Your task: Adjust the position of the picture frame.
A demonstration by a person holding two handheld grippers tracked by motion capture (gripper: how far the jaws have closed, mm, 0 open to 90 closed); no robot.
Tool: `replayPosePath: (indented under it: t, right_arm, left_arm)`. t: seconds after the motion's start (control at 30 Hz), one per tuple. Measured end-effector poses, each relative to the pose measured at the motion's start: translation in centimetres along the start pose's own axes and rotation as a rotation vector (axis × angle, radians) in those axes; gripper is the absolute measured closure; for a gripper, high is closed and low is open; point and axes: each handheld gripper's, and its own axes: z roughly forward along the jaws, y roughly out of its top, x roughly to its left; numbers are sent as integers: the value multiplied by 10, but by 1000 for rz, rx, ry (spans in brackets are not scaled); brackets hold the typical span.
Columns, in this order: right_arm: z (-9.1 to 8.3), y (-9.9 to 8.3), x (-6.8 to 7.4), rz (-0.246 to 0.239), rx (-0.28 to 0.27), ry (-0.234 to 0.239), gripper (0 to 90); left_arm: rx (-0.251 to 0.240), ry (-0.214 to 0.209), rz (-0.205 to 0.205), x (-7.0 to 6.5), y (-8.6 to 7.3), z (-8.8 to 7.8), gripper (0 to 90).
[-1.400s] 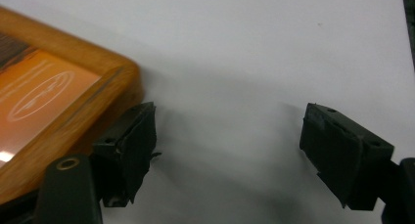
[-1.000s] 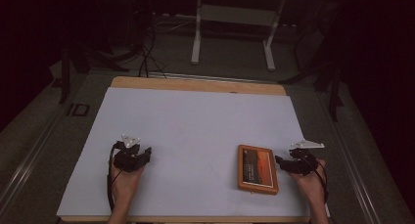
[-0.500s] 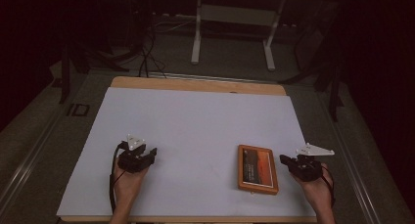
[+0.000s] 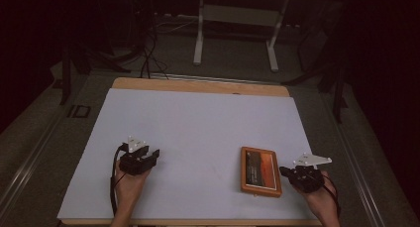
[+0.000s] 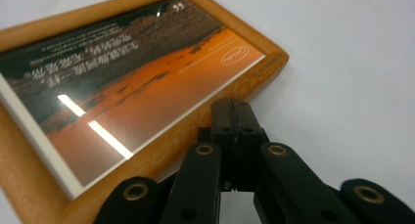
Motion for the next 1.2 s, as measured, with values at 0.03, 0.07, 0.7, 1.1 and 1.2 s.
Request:
replayPosePath:
  t: [0.03,0.07,0.7,1.1,1.2]
  right_arm:
    - [-1,-4,2,1,12,2,900]
    - [-1,-5,2,-1,17,3,900]
    - [0,-17,14,-51,93,47,900]
    - [5,-10,31,-107,104,119,900]
    - [6,-9,33,-110,105,127,900]
  left_arm:
    - [0,-1,-1,0,0,0,539]
    - [-1,-3,-2,0,0,0,539]
    - [2,-7,10,-2,0,2,538]
    - [1,-10,14,-5,0,3,538]
    - [1,-13,14,-5,0,3,538]
